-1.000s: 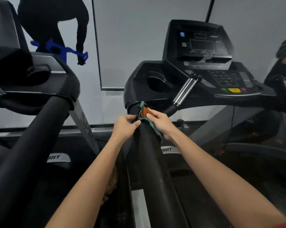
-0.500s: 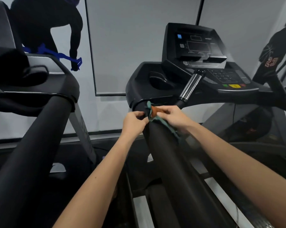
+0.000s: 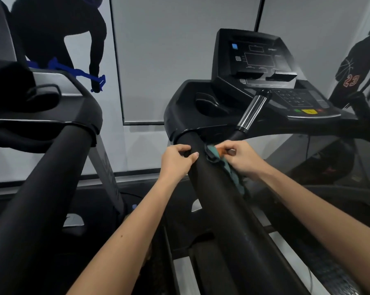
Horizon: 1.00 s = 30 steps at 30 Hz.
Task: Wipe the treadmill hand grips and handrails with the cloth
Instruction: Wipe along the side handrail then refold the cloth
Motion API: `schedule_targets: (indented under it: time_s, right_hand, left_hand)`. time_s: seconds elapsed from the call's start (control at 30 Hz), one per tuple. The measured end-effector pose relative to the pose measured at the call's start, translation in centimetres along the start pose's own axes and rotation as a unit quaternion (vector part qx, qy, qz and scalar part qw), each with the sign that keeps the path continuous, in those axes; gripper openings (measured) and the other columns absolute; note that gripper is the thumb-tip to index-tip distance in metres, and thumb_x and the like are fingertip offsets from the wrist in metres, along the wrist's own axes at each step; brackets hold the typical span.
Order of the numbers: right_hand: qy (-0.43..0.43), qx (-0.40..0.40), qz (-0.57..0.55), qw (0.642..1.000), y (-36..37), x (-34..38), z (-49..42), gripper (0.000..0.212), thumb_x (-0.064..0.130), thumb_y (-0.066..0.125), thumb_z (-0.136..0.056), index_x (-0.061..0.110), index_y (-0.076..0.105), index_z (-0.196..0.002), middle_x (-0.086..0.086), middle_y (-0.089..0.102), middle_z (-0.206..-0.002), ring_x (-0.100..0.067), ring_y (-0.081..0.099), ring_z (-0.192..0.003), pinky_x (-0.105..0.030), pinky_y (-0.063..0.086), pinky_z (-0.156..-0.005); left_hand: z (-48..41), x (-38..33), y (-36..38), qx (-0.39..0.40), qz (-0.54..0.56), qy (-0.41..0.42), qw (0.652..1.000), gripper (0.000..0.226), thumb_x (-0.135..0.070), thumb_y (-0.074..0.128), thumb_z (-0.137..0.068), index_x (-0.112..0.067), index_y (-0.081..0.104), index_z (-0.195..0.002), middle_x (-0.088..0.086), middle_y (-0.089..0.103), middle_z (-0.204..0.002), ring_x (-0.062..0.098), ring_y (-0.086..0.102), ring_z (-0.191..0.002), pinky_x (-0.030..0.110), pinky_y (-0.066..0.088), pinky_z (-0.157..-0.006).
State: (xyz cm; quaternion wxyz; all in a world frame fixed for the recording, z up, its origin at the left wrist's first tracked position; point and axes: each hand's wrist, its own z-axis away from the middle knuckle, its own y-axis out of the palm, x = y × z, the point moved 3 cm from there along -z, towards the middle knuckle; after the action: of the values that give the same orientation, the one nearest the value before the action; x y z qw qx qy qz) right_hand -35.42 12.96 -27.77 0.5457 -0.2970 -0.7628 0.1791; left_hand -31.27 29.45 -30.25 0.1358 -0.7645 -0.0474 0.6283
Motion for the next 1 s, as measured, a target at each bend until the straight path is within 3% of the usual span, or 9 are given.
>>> schedule_targets:
  time_s: [0.17,0.3,0.47,0.53,0.63,0.73,0.8,0.93,1.0]
  right_hand:
    - [-0.009,0.004,0.088,0.996,1.4,1.0,-2.6,0.034,-0.001,0.048,-0.09,0.012,0.062,-0.117,-0.001,0.062,-0.115,-0.013,0.056,-0.106,-0.026,0.043,-0.095]
    - [0.04,0.033,0.03,0.998,2.5,1.3,-4.7,0.033,0.003,0.039,-0.097,0.011,0.057,-0.124,-0.003,0.06,-0.118,-0.008,0.051,-0.106,-0.018,0.035,-0.088]
    - [0.056,-0.023,0.032,0.998,2.1,0.3,-3.8,0.038,-0.005,0.041,-0.09,0.014,0.065,-0.113,-0.007,0.067,-0.11,-0.019,0.06,-0.106,-0.035,0.049,-0.095]
    - [0.071,-0.016,0.019,0.997,1.4,0.0,-2.7,0.035,-0.007,0.046,-0.089,0.011,0.067,-0.111,-0.008,0.069,-0.107,-0.016,0.064,-0.097,-0.029,0.052,-0.09]
    - [0.058,0.027,0.015,0.998,0.2,0.4,-0.4,0.032,-0.005,0.051,-0.088,0.013,0.068,-0.109,0.001,0.069,-0.097,-0.001,0.062,-0.081,-0.006,0.049,-0.067]
    - [0.041,0.012,0.026,0.999,0.3,0.9,-0.7,0.031,-0.002,0.053,-0.089,0.015,0.068,-0.11,0.001,0.069,-0.1,-0.006,0.062,-0.091,-0.011,0.048,-0.076]
    - [0.04,0.007,0.025,0.999,1.0,1.2,-2.2,0.029,0.001,0.053,-0.09,0.015,0.067,-0.112,0.001,0.068,-0.103,-0.01,0.062,-0.097,-0.016,0.047,-0.082]
    - [0.055,0.018,0.001,0.998,1.8,1.1,-4.3,0.029,0.001,0.049,-0.093,0.011,0.065,-0.114,-0.002,0.067,-0.107,-0.004,0.062,-0.091,-0.007,0.049,-0.07]
    - [0.06,0.001,0.019,0.998,1.9,0.8,-4.2,0.032,-0.001,0.046,-0.093,0.014,0.066,-0.112,-0.003,0.068,-0.107,-0.012,0.064,-0.097,-0.015,0.052,-0.077]
  left_hand:
    - [-0.2,0.1,0.1,0.002,0.015,-0.005,1.0,0.041,-0.022,0.071,-0.082,-0.012,0.061,-0.12,0.012,0.064,-0.113,0.026,0.061,-0.104,0.038,0.05,-0.094]
    - [-0.2,0.3,0.1,-0.002,0.017,-0.008,1.0,0.04,-0.022,0.07,-0.082,-0.015,0.061,-0.12,0.01,0.063,-0.115,0.024,0.06,-0.105,0.037,0.049,-0.095]
    - [-0.3,0.1,-0.1,0.005,0.002,0.002,1.0,0.04,-0.022,0.07,-0.083,-0.013,0.06,-0.12,0.007,0.061,-0.121,0.021,0.058,-0.109,0.035,0.048,-0.097]
    - [-0.4,-0.3,-0.3,0.015,-0.029,0.018,0.999,0.041,-0.022,0.068,-0.084,-0.011,0.058,-0.122,0.004,0.058,-0.126,0.019,0.054,-0.115,0.028,0.045,-0.097]
    - [-0.8,-0.9,-0.5,0.043,-0.095,0.043,0.994,0.043,-0.024,0.067,-0.086,-0.009,0.056,-0.125,0.005,0.058,-0.127,0.018,0.053,-0.116,0.022,0.042,-0.091]
    - [-1.2,-1.5,-0.8,0.062,-0.146,0.068,0.985,0.045,-0.026,0.066,-0.086,-0.007,0.056,-0.126,0.006,0.058,-0.127,0.017,0.054,-0.114,0.018,0.04,-0.081]
    - [-1.7,-1.5,-1.0,0.071,-0.167,0.083,0.98,0.046,-0.027,0.067,-0.085,-0.006,0.057,-0.124,0.006,0.059,-0.127,0.018,0.053,-0.117,0.019,0.039,-0.087]
    - [-2.1,-1.3,-1.2,0.093,-0.185,0.096,0.974,0.045,-0.028,0.07,-0.082,-0.008,0.059,-0.121,0.005,0.06,-0.123,0.019,0.056,-0.113,0.026,0.042,-0.096]
    - [-2.3,-1.3,-1.3,0.086,-0.179,0.1,0.975,0.044,-0.028,0.072,-0.08,-0.008,0.061,-0.118,0.004,0.062,-0.12,0.018,0.057,-0.109,0.023,0.042,-0.089]
